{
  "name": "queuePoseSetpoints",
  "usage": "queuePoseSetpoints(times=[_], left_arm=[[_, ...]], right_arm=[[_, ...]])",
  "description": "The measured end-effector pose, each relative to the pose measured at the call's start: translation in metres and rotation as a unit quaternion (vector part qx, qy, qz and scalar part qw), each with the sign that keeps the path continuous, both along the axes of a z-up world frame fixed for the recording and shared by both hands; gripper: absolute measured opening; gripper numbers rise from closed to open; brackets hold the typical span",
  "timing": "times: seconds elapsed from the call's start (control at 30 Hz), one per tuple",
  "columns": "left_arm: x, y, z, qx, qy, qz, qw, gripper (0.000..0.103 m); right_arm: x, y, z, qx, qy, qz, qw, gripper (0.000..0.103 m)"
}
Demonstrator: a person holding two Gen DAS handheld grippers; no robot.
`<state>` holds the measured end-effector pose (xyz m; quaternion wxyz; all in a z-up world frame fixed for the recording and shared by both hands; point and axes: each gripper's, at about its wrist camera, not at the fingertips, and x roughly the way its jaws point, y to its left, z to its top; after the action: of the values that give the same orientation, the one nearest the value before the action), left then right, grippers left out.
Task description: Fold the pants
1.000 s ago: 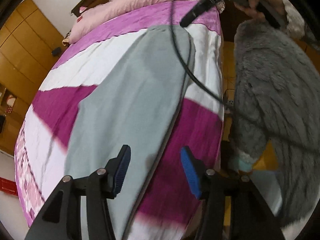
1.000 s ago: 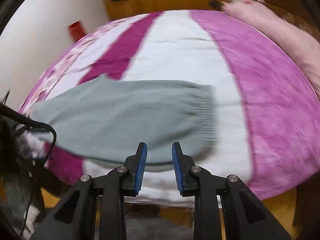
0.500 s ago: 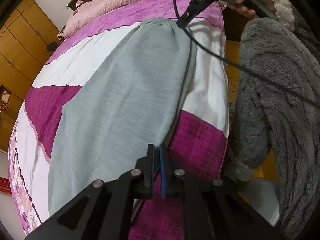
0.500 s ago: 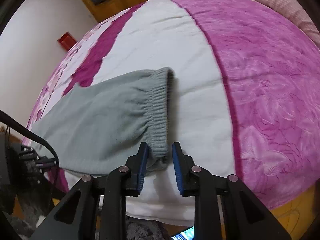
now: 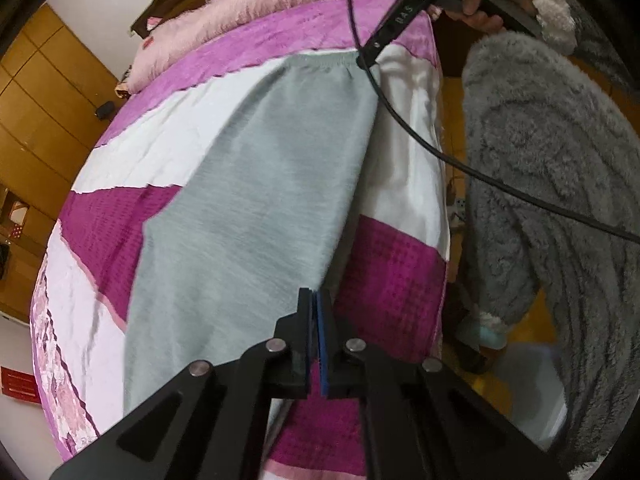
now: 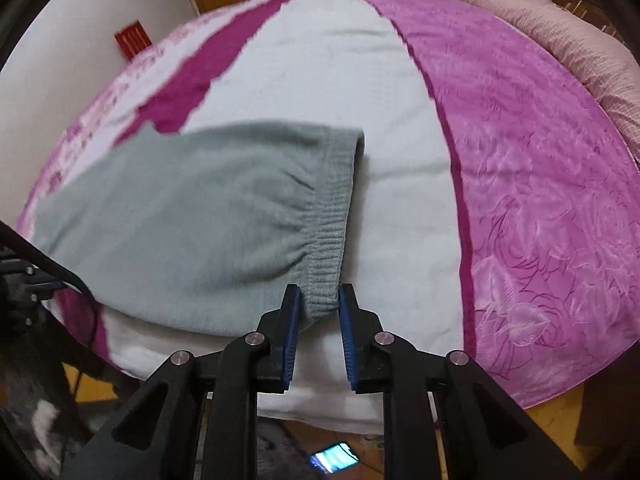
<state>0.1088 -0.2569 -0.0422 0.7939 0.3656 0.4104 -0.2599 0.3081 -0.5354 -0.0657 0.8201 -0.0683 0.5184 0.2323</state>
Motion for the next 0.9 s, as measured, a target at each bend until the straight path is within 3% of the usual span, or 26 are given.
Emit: queuePoseSetpoints(times=[0.17,0.33,0.47,0.57,0.63,0.7,0.8,0.9], left_arm=[[-0.002,-0.008,-0.022,0.029,-0.003,-0.009,0.9995,0.003],[-0.006,-0.003,-0.017,0.001,0.013,0.009,0.9999,0.028],[-0.018,0.008,-0.003,-0.026,0.014,0.031,0.9991,0.036],[-0.026,0.017,0.005,-0.035,0.011,0.051,0.998,0.039],[-0.028,0.026,0.01,-0.046,0.012,0.074,0.9961,0.041],[-0.025,0.037,0.012,-0.058,0.016,0.108,0.9923,0.043],[-0.013,0.059,0.02,-0.077,0.028,0.184,0.9795,0.043],[-0.007,0.08,0.03,-0.109,0.034,0.223,0.9682,0.048]], right_arm=[[-0.003,0.001,0.007,-0.015,-0.012,-0.002,1.0,0.02],[-0.025,0.008,0.038,-0.055,-0.085,-0.006,0.995,0.023],[-0.044,0.017,0.059,-0.071,-0.133,-0.004,0.989,0.023],[-0.048,0.031,0.062,-0.023,-0.105,0.033,0.994,0.023],[-0.044,0.049,0.051,0.011,-0.053,0.074,0.996,0.013],[-0.038,0.065,0.037,0.004,-0.025,0.085,0.996,0.01],[-0.025,0.075,0.014,-0.039,0.023,0.079,0.996,0.007],[-0.018,0.081,0.002,-0.075,0.052,0.076,0.993,0.007]])
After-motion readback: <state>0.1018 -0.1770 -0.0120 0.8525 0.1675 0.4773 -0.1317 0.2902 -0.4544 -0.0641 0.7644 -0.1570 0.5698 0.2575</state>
